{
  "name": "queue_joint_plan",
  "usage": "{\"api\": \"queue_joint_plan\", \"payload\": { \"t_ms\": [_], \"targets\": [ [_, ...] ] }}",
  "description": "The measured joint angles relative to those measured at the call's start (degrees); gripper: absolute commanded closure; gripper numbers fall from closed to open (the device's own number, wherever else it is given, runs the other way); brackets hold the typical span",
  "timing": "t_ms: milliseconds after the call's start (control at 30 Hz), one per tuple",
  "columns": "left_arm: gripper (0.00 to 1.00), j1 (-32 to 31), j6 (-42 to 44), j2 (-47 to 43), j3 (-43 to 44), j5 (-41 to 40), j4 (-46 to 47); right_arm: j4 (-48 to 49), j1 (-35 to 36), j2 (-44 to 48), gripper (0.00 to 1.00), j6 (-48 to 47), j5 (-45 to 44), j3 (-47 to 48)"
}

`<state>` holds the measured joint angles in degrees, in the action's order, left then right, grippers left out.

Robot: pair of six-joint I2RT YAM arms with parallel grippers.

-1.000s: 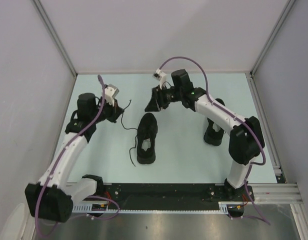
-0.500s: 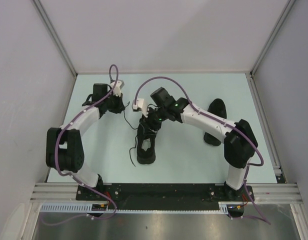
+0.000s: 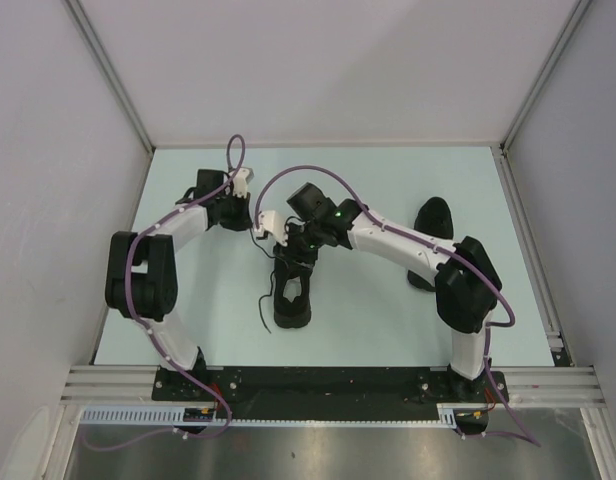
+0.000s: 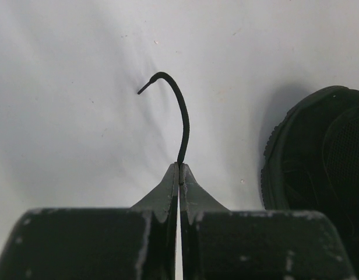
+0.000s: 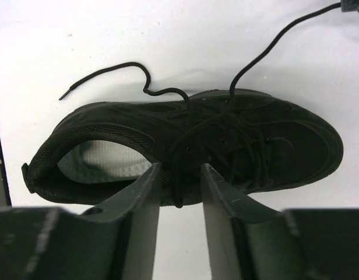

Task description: Tie the shoes

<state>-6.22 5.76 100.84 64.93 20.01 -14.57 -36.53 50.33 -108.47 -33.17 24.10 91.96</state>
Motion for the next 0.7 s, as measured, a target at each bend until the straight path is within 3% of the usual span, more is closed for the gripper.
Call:
{"api": "queue_joint_plan", "payload": {
  "t_ms": [300, 367, 700],
  "targets": [
    [1.0, 0.0, -1.1, 2.7, 0.7, -0.4, -1.6, -0.3, 2.2, 0.0, 0.82, -2.9, -3.2, 0.4],
    [1.0, 0.0, -1.3, 3.0, 1.0, -0.4, -2.4, -0.5, 2.4, 0.0, 0.99, -3.1, -4.0, 0.4],
    [1.0, 0.7, -1.3, 3.1, 1.2, -0.3, -2.8, -0.2, 2.8, 0.5, 1.0, -1.3, -5.9, 0.0]
  ]
}}
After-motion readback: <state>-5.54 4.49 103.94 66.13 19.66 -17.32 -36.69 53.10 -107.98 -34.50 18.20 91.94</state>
